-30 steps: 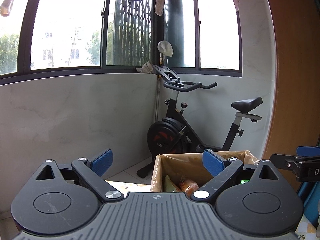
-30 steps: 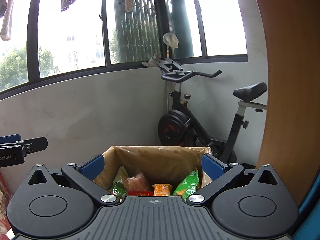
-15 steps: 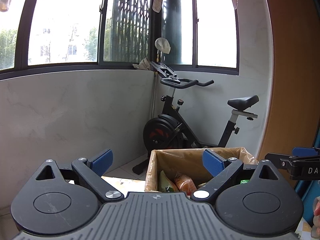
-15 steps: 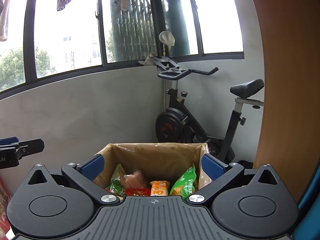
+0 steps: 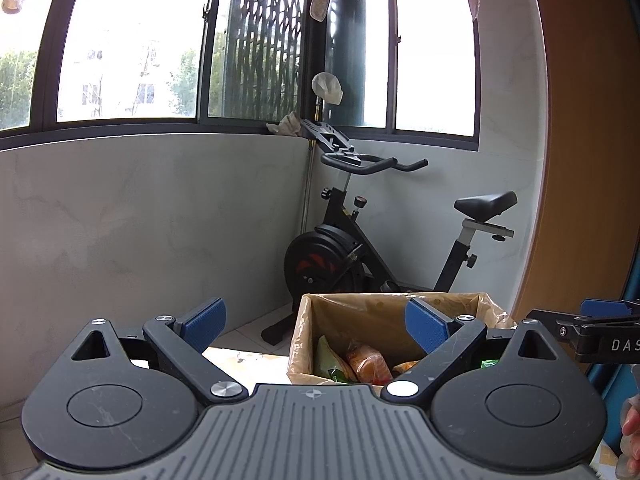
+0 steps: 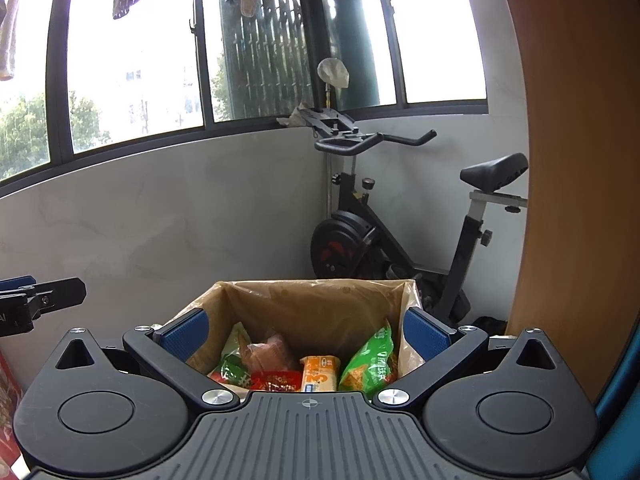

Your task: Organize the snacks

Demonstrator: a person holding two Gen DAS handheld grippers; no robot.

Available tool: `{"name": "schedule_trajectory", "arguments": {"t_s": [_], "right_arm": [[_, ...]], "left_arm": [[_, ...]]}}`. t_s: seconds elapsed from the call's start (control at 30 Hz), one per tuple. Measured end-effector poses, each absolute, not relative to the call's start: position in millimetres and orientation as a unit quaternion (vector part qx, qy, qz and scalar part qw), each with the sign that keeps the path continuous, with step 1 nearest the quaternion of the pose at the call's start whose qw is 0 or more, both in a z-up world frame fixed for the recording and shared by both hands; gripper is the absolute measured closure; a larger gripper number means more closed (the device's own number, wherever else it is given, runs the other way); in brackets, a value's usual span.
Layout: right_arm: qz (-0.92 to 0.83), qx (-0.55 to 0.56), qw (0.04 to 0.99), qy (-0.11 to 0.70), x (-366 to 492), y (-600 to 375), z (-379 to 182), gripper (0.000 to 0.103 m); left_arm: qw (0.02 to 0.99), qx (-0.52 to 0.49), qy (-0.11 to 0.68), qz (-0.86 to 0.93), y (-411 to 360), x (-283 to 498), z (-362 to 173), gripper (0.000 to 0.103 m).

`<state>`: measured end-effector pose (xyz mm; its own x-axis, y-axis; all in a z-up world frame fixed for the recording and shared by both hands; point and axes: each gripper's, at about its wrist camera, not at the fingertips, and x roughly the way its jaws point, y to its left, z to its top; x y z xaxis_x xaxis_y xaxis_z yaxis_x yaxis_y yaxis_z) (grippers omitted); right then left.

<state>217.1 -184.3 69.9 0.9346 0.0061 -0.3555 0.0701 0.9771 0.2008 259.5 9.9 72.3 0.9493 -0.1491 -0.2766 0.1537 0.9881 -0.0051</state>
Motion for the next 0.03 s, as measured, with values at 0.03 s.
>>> {"name": "schedule_trajectory", "arguments": {"t_s": [0.03], "right_arm": [[-0.016, 0.106, 0.978, 0.180, 216.4, -184.6, 69.4, 0.000]], "left_arm": [[0.987, 0.008, 0.141, -0.076, 9.8, 259.9, 72.2, 0.005]]}}
